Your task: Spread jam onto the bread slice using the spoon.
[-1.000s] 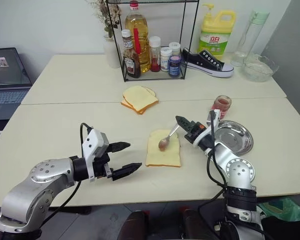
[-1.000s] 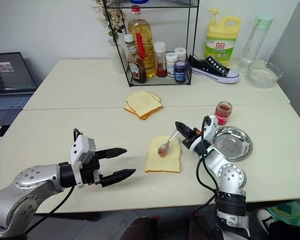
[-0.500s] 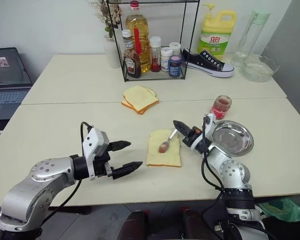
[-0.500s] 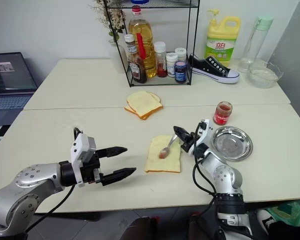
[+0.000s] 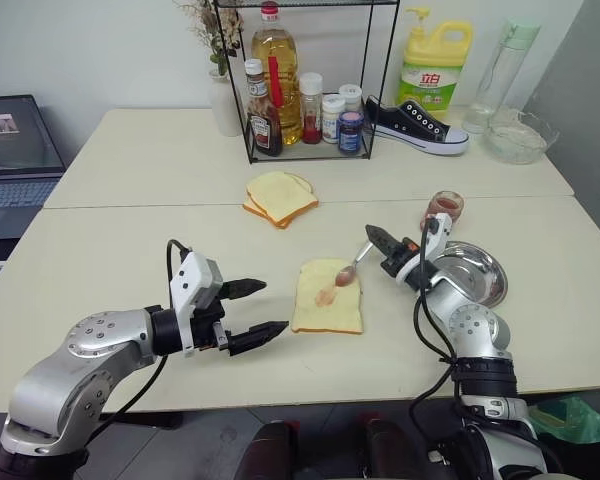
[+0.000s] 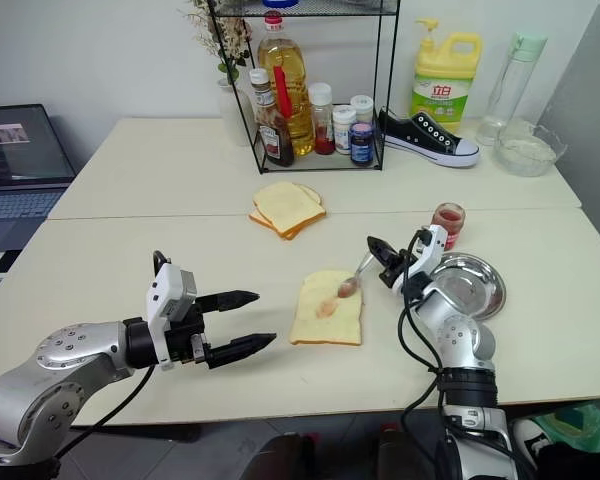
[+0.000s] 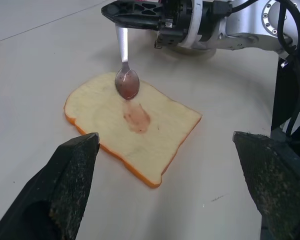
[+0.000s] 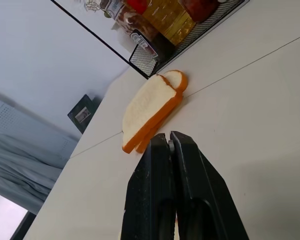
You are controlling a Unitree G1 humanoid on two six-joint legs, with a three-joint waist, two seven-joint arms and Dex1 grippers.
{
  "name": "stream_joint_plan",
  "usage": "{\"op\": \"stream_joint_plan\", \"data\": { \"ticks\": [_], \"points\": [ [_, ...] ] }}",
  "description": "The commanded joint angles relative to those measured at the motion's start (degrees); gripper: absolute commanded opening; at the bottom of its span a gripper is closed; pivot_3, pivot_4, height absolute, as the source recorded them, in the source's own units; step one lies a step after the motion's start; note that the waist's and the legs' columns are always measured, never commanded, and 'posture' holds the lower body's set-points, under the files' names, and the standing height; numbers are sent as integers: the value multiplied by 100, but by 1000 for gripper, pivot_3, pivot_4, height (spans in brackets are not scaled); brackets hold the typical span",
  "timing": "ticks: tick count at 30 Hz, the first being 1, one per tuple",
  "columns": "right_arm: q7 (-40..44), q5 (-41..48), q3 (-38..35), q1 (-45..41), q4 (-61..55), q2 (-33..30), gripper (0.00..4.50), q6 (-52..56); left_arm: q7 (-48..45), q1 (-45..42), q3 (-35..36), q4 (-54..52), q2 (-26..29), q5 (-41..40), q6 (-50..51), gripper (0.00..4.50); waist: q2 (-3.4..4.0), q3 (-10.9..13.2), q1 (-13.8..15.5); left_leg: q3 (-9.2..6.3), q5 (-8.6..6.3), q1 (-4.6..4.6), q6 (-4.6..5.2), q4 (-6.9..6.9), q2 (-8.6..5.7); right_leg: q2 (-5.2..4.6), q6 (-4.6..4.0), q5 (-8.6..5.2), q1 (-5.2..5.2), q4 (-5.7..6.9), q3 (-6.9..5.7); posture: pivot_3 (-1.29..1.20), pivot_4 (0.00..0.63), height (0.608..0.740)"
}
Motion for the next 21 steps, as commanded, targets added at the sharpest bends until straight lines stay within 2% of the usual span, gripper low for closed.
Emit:
{"op": "stream_joint_plan", "data": {
  "ticks": [1,3,10,21],
  "points": [
    [86,933,-77,52,-822,67,21,723,-56,2,59,-96,86,-52,-53,4500,0,0,-3,0,0,0,0,0,0,-1,0,0,0,0,1,0,150,740],
    [181,1139,58,270,-1075,22,21,1060,-47,13,71,-101,90,-52,-49,4500,0,0,-4,-1,0,-1,0,-1,2,-4,0,0,-1,-1,2,0,150,740],
    [437,704,430,639,-865,-70,21,908,-11,14,73,-117,78,-60,-39,4500,0,0,-1,-1,-1,0,1,-2,2,-2,0,0,0,-2,0,0,150,740],
    [644,-188,285,-28,498,-59,21,-242,6,-23,44,-113,68,-54,-39,4500,-1,0,1,-1,0,3,0,1,2,1,0,0,2,0,-2,0,150,740]
  ]
}}
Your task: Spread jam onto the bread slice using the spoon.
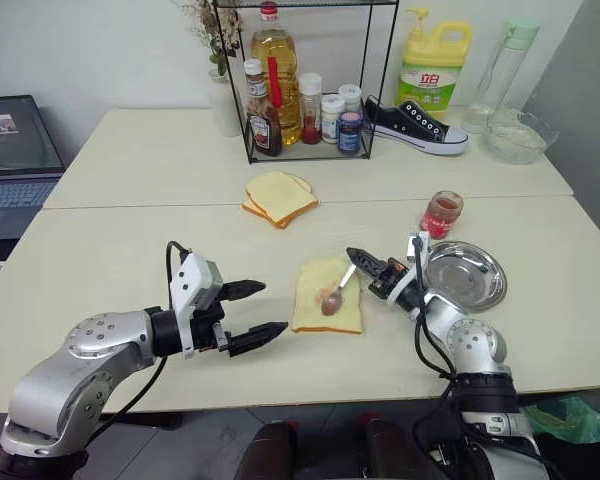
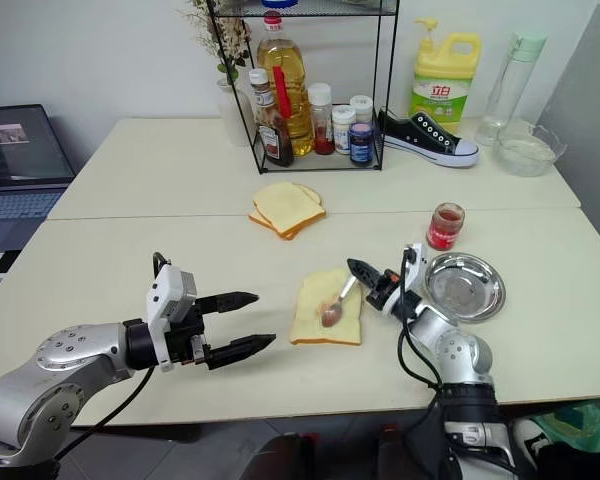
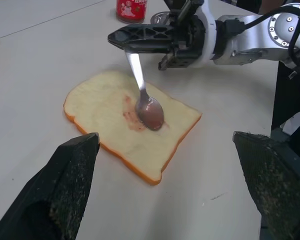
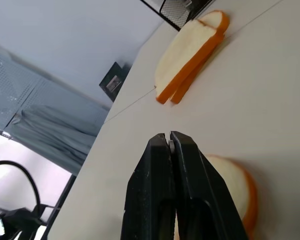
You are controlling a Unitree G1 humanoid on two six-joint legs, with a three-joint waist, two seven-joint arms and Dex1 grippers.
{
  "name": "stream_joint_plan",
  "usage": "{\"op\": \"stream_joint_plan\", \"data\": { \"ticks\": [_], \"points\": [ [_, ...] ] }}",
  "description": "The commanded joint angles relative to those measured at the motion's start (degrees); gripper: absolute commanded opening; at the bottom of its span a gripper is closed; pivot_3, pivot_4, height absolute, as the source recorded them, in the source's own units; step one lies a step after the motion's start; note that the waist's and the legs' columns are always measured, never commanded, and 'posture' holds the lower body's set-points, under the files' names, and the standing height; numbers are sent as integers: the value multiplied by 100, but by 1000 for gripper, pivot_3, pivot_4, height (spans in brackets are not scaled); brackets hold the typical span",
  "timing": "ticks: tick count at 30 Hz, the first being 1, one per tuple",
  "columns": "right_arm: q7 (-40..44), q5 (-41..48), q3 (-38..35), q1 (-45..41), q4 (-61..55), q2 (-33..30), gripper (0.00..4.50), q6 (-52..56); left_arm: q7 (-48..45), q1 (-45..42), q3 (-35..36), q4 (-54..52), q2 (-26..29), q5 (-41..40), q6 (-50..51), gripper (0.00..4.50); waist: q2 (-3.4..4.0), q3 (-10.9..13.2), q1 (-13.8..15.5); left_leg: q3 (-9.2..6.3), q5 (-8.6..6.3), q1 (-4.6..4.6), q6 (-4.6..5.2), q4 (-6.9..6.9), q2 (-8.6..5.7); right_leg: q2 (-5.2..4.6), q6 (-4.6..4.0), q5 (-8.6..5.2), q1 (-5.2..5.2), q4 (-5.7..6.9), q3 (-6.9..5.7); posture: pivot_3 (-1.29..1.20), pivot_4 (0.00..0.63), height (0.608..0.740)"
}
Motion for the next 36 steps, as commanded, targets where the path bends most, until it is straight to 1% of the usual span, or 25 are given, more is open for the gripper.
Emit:
{"op": "stream_joint_plan", "data": {
  "ticks": [1,7,10,12,15,17,19,24,29,36],
  "points": [
    [37,-244,-128,-206,293,5,21,-383,-16,-68,42,-107,64,-52,-41,4500,0,0,1,0,0,0,0,0,0,0,0,0,0,0,0,0,150,740],
    [-26,-421,-223,-513,702,143,21,-766,1,-97,29,-105,45,-52,-45,4500,0,0,-2,0,0,1,0,0,0,0,0,0,0,0,1,0,150,740],
    [-219,-324,-440,-645,734,213,21,-817,3,-87,26,-116,39,-60,-43,4500,0,0,0,1,0,1,-1,0,0,-1,0,0,0,0,2,0,150,740],
    [-252,-69,-577,-646,527,220,21,-553,3,-80,29,-121,37,-64,-43,4500,0,0,8,0,0,1,-1,0,0,-1,0,0,0,0,1,0,150,740],
    [-256,512,-662,-542,-10,229,21,136,-4,-62,39,-129,43,-68,-46,4500,1,1,7,2,0,0,-1,0,-1,-2,0,0,1,0,2,0,150,740],
    [-259,858,-582,-394,-435,257,21,621,-11,-57,42,-130,46,-71,-47,4500,1,1,1,1,0,-2,0,-1,0,-6,0,0,-2,-1,4,0,150,740],
    [-275,939,-453,-260,-700,295,21,843,-15,-57,43,-130,47,-74,-47,4500,1,1,-3,-1,0,-1,0,-3,3,-7,-1,0,-3,-1,4,0,150,740],
    [-227,480,-21,-46,-671,467,21,620,-14,-69,33,-132,45,-74,-44,4500,1,1,-10,0,0,-1,0,-5,4,-5,-1,0,-5,-1,4,0,150,740],
    [-69,-429,384,-27,-167,464,21,-218,-6,-44,40,-163,54,-69,-41,4500,1,1,-12,1,0,-1,0,-4,3,-2,-1,0,-6,-1,4,0,150,740],
    [-139,-812,138,-359,421,399,21,-947,-29,-11,68,-160,77,-56,-63,4500,1,0,-4,0,0,1,-1,-2,0,0,0,0,-2,0,1,0,150,740]
  ]
}}
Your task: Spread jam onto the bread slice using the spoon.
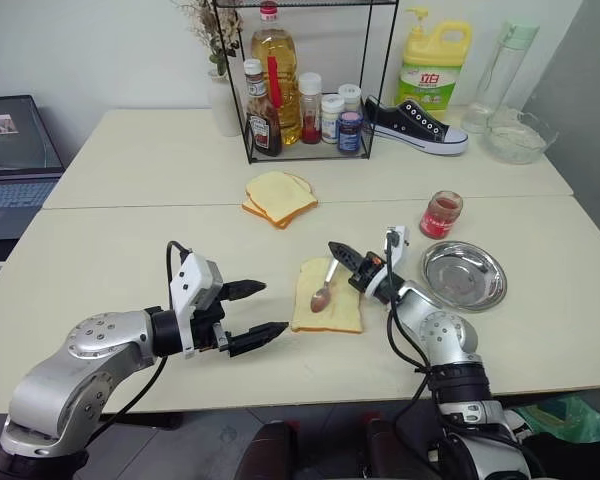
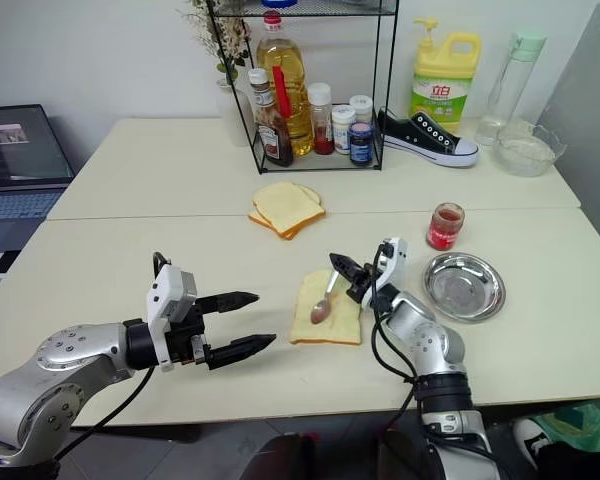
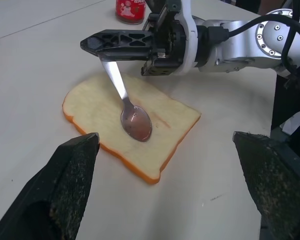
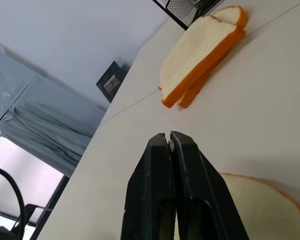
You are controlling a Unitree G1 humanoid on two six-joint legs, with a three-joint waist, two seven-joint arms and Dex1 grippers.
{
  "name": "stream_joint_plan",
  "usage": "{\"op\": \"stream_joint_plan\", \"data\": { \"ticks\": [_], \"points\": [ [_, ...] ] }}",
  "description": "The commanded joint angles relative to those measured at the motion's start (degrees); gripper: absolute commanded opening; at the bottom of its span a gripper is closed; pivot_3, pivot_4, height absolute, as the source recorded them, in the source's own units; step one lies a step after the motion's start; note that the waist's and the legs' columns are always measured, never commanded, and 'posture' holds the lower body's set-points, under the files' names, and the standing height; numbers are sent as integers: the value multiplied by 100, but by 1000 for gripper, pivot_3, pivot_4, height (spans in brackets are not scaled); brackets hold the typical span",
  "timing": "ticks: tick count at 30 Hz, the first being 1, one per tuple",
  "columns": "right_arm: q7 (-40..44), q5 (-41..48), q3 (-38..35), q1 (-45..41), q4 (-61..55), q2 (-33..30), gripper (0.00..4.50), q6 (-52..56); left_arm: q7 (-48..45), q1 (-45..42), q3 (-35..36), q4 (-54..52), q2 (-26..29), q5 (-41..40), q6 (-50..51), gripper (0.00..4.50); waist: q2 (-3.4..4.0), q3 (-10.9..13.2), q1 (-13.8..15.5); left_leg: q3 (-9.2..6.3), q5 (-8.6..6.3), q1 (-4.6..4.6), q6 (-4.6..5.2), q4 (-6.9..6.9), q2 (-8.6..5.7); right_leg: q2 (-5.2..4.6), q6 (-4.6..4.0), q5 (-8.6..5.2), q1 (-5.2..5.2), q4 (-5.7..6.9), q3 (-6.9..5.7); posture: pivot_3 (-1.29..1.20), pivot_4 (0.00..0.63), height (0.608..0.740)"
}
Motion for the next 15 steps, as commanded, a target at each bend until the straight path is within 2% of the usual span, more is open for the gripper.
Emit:
{"op": "stream_joint_plan", "data": {
  "ticks": [1,8,15],
  "points": [
    [-130,-189,-326,-272,217,-112,21,-442,-35,-32,65,-134,74,-50,-69,4500,0,0,1,0,0,1,0,1,0,0,0,0,1,0,0,0,150,740],
    [-351,250,-857,-740,185,-90,21,-284,-52,-127,-21,-65,41,-21,-92,4500,0,0,8,0,0,-1,0,0,-1,-1,0,0,0,0,0,0,150,740],
    [-805,1215,-939,-304,-1566,-155,21,892,-138,-434,-93,73,75,-33,-92,4500,2,1,-2,0,0,-4,0,-3,4,-4,-1,0,-6,-1,4,0,150,740]
  ]
}}
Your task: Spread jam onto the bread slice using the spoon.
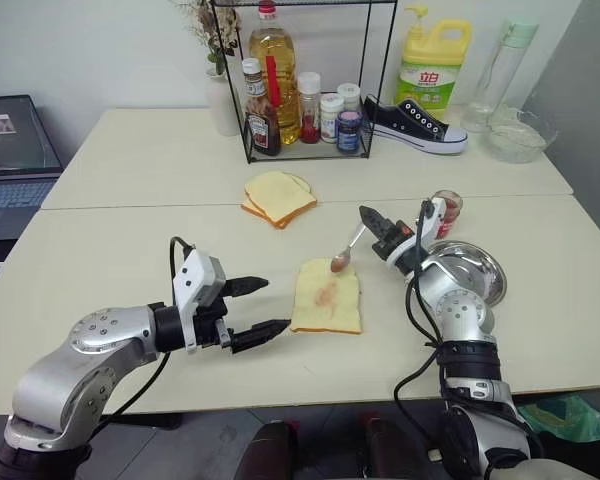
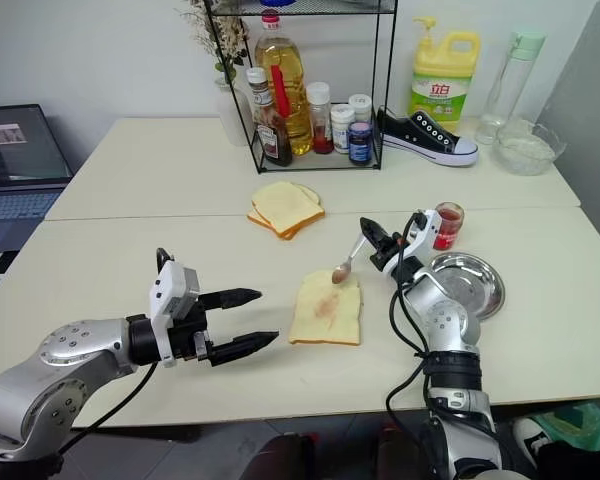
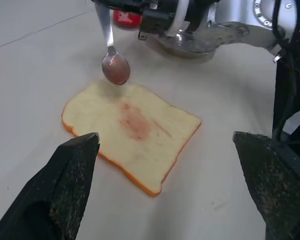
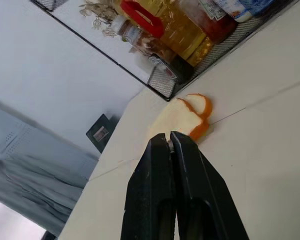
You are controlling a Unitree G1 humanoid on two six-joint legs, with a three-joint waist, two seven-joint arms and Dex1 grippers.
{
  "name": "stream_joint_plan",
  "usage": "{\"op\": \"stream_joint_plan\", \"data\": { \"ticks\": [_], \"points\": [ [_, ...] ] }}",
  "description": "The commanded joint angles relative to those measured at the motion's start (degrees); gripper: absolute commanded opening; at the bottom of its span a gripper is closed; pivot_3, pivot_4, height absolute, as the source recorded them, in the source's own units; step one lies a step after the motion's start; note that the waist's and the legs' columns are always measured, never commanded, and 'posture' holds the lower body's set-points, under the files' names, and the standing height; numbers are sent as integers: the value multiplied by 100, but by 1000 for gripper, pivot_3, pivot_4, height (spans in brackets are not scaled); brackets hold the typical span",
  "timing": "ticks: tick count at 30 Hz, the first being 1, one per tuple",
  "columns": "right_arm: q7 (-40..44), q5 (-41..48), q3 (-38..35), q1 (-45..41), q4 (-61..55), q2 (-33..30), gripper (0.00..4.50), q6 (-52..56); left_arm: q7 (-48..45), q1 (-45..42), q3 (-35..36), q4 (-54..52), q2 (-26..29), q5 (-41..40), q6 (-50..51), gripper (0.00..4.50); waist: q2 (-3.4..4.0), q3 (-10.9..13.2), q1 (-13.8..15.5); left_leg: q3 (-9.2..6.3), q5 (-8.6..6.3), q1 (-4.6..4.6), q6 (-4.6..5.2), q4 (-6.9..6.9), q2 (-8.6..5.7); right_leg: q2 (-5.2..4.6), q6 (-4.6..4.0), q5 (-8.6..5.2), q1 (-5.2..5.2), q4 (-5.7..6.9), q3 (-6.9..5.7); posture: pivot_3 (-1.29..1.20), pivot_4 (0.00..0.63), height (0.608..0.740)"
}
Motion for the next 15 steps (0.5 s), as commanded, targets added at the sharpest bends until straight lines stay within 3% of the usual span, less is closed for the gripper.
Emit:
{"op": "stream_joint_plan", "data": {
  "ticks": [1,7,15],
  "points": [
    [-277,560,-89,165,-1061,-169,21,502,-141,-276,-9,-25,94,-70,-63,4500,0,0,1,-1,0,-1,0,0,0,0,0,0,0,0,-1,0,150,740],
    [-1057,785,-589,57,-1890,-906,21,713,-335,-1577,-359,392,87,46,-32,4500,-3,1,62,-1,0,-4,0,8,-11,3,1,1,6,0,-10,0,150,740],
    [-1432,289,-1315,-603,-1366,-2216,21,310,-481,-3400,-1355,1318,-544,696,-320,4500,-5,4,34,9,0,-6,1,10,-12,5,4,1,7,-2,-6,0,150,740]
  ]
}}
